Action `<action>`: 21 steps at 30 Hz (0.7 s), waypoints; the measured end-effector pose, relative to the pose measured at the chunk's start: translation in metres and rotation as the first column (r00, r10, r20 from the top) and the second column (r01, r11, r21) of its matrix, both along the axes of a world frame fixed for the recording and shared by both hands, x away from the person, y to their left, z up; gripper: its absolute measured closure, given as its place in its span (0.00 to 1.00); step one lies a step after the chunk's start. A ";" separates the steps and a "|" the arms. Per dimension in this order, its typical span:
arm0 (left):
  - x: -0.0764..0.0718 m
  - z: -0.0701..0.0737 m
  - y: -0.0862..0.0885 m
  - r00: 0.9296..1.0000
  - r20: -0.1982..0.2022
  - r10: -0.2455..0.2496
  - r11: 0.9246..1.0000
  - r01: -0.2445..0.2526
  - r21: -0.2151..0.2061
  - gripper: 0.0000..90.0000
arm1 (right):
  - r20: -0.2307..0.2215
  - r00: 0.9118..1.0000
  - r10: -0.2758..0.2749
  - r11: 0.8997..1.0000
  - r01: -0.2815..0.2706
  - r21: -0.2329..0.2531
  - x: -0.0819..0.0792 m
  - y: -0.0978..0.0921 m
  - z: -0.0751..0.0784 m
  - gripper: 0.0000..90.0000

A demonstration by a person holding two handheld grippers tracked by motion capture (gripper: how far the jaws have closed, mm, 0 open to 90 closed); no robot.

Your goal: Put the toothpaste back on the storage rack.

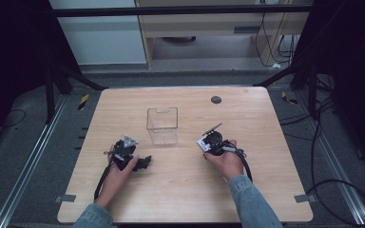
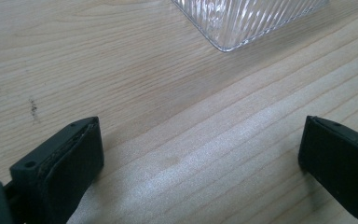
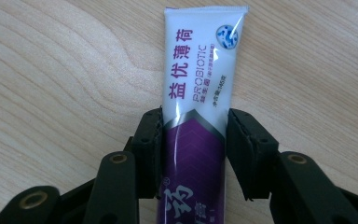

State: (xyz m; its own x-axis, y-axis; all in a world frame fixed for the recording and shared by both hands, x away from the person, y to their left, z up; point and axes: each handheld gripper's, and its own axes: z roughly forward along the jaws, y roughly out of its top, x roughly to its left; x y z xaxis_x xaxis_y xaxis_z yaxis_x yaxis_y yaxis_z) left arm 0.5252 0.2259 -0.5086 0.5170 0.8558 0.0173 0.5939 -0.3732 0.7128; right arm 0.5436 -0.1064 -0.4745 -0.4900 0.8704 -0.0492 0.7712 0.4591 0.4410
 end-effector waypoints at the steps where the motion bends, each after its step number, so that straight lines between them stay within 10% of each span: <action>1: 0.000 0.000 0.000 1.000 0.000 0.000 1.000 0.000 0.000 0.00 | 0.000 1.000 0.000 1.000 0.000 0.000 0.000 0.000 0.000 0.64; 21: 0.000 0.000 0.000 1.000 0.000 0.000 1.000 0.000 0.000 0.00 | -0.006 1.000 -0.018 1.000 0.018 -0.006 0.003 -0.001 0.003 0.80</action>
State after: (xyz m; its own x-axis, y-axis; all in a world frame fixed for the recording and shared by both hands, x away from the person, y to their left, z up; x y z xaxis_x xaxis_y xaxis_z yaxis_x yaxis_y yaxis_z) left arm 0.5253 0.2258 -0.5086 0.5168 0.8559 0.0175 0.5938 -0.3732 0.7128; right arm 0.5465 -0.1076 -0.4719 -0.4743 0.8788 -0.0519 0.7822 0.4477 0.4333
